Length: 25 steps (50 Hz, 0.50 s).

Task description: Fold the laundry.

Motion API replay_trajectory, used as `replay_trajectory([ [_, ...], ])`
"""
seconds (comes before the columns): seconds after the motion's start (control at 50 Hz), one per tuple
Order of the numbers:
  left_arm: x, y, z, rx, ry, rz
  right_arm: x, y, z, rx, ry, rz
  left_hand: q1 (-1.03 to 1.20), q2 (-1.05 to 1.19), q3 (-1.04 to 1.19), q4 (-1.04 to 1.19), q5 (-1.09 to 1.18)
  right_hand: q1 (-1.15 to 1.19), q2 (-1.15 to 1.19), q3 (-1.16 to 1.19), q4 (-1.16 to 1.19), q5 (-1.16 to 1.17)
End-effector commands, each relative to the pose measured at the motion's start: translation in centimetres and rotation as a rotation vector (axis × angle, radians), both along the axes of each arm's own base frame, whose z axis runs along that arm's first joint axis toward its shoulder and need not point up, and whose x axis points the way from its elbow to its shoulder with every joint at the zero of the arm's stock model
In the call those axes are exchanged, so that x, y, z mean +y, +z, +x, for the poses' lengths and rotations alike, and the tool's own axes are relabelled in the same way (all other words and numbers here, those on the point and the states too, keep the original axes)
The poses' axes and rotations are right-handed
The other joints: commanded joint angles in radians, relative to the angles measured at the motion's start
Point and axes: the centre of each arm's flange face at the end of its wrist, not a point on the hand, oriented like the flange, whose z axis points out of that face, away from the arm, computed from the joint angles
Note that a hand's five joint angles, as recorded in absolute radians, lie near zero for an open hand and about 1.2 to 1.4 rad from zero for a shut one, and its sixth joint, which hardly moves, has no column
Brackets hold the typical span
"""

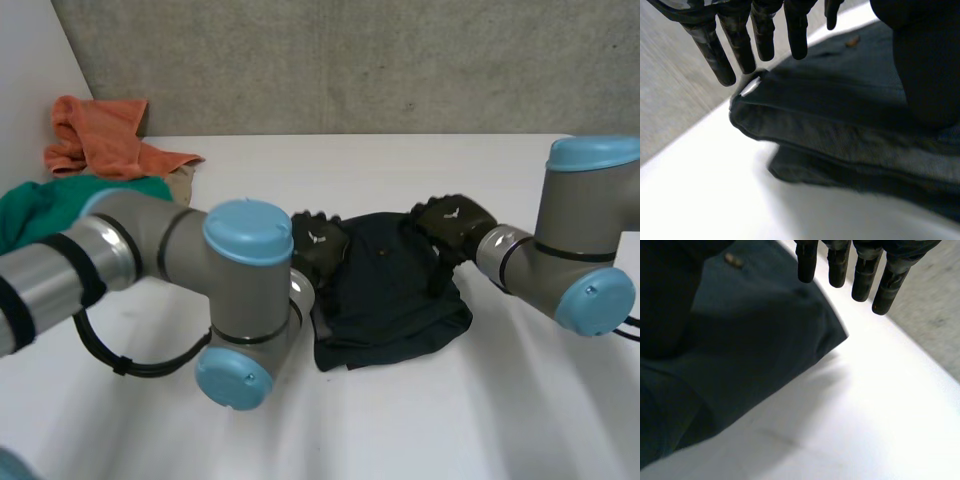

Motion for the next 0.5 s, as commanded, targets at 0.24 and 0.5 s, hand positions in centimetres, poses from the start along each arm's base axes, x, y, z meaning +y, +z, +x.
replay_trajectory([
  [0.24, 2.2, 10.9, 4.1, 0.200, -0.142, -0.062, 2.8, 0.3, -5.3, -0.306, -0.224, 0.255, -0.073, -0.042, -0.060, -0.046, -0.018, 0.037, -0.033, -0.013, -0.061, -0.061],
  [0.5, 2.0, 12.2, 6.4, 0.346, -0.209, 0.062, 3.4, -3.4, -5.2, -0.354, -0.114, 0.350, -0.064, -0.033, -0.051, -0.037, -0.009, 0.037, -0.033, -0.013, -0.061, -0.061],
])
